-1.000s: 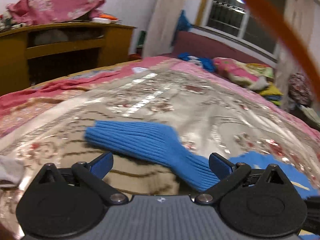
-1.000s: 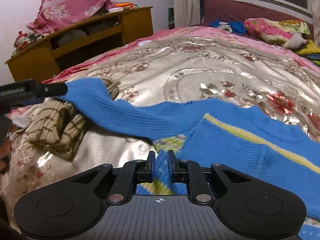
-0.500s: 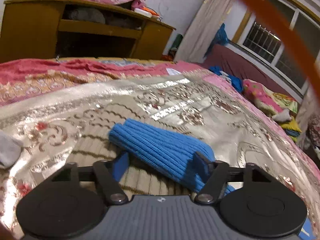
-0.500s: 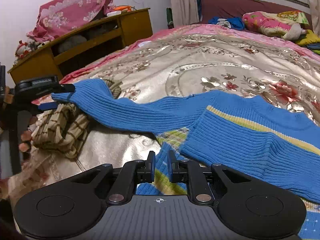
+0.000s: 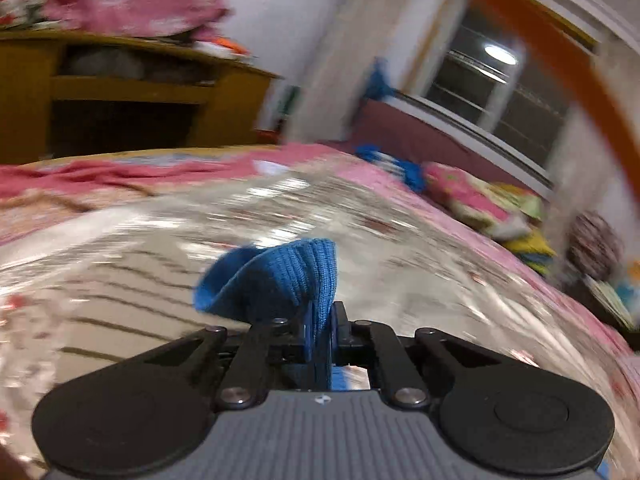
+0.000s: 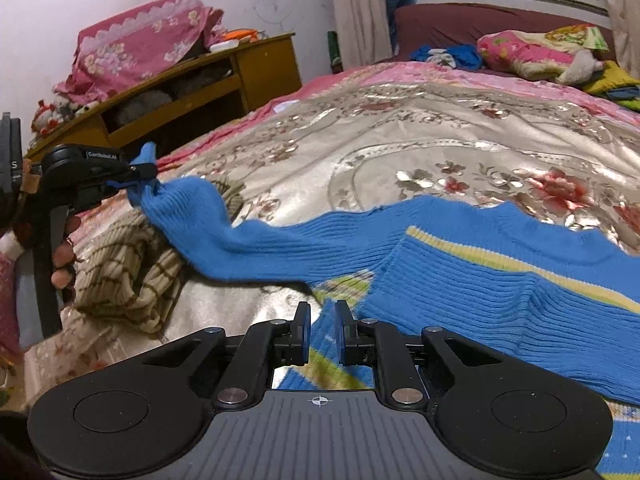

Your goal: Fold small clothes

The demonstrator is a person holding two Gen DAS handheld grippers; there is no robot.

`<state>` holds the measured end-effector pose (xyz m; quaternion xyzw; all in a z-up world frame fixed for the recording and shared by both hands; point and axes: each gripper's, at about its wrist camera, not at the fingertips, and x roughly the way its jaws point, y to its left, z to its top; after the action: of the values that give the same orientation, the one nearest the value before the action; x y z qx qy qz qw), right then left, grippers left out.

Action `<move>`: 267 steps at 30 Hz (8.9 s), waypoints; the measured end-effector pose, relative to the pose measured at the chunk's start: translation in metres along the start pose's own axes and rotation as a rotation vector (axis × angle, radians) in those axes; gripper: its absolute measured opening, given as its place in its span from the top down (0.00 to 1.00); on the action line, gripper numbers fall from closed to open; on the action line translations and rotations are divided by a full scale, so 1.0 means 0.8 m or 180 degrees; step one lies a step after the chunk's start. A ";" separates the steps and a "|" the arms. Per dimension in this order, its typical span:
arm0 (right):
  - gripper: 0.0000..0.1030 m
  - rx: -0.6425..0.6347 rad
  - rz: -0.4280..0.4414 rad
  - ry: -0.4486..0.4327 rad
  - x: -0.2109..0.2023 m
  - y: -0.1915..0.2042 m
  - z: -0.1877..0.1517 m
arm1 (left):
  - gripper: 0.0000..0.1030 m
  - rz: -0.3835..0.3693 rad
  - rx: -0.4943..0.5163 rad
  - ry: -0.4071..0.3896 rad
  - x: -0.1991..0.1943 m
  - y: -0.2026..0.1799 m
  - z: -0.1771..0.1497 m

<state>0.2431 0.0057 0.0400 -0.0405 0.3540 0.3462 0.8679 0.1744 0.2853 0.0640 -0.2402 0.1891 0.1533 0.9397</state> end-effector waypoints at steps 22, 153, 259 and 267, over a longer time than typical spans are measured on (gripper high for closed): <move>0.80 0.1068 0.0216 0.0099 0.020 -0.068 0.000 | 0.82 -0.0782 0.0840 0.0865 -0.003 -0.088 -0.119; 0.81 0.1370 -0.0831 -0.0159 -0.174 -0.201 -0.058 | 0.43 -0.0715 0.1892 0.1181 -0.030 -0.211 -0.136; 0.93 0.3246 0.0568 -0.1269 -0.124 -0.328 -0.076 | 0.89 -0.1734 -0.0538 0.1485 0.108 -0.139 -0.085; 0.89 0.3434 0.0387 -0.1149 -0.087 -0.357 -0.072 | 0.89 -0.1492 -0.0645 0.1480 0.126 -0.123 -0.097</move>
<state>0.3538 -0.2686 -0.0079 0.4885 0.3285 0.1672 0.7909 0.2789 0.1832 -0.0034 -0.3978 0.3217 -0.1075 0.8525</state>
